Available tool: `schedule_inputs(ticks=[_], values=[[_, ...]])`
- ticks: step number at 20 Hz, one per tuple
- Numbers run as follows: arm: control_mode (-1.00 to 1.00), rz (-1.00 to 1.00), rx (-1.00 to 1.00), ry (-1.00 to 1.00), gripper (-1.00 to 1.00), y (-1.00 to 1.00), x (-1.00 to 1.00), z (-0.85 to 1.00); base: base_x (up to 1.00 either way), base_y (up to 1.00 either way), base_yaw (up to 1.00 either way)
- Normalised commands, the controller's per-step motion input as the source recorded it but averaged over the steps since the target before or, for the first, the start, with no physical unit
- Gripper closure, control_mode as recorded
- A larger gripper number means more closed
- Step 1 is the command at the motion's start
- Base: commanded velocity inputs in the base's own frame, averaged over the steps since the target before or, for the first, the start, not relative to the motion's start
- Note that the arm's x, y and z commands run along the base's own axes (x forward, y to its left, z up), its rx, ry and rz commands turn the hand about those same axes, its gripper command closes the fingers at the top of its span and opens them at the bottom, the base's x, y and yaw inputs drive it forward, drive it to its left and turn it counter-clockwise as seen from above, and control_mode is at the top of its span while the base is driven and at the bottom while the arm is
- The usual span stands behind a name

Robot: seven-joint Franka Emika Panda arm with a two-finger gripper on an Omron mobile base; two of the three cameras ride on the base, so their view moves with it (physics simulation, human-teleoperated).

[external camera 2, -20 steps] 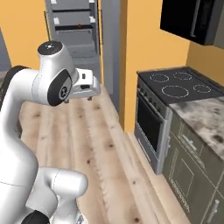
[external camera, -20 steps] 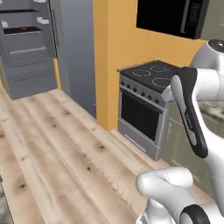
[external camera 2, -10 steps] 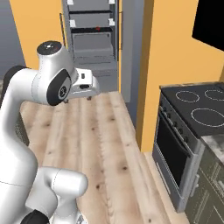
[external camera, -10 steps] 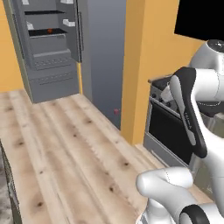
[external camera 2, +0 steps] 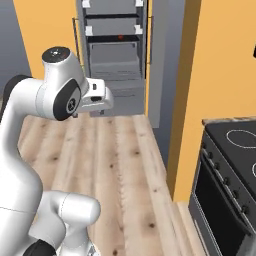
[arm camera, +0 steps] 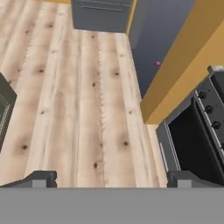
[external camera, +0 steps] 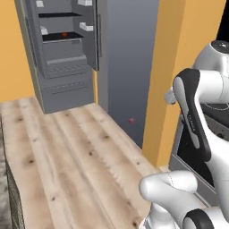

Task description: Take the cheese, chicken drumstick, and tomato from the fridge and place them on the plate on the dining counter to create an appetizer plate.

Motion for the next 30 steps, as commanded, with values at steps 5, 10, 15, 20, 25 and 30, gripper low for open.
schedule_inputs(ticks=[5, 10, 15, 20, 25, 30], values=[[1.00, 0.00, 0.00, 0.00, -1.00, 0.00, 0.00, 0.00, 1.00, 0.02, 0.09], [1.00, 0.00, 0.00, 0.00, -1.00, 0.00, 0.00, 0.00, 1.00, 0.00, 0.15], [1.00, 0.00, 0.00, 0.00, -1.00, 0.00, 0.00, 0.00, 1.00, 0.00, 0.17], [1.00, 0.00, 0.00, 0.00, -1.00, 0.00, 0.00, 0.00, 1.00, -0.13, 0.14], [1.00, 0.00, 0.00, 0.00, -1.00, 0.00, 0.00, 0.00, 1.00, -0.32, 0.10], [1.00, 0.00, 0.00, 0.00, -1.00, 0.00, 0.00, 0.00, 1.00, -0.21, 0.12]])
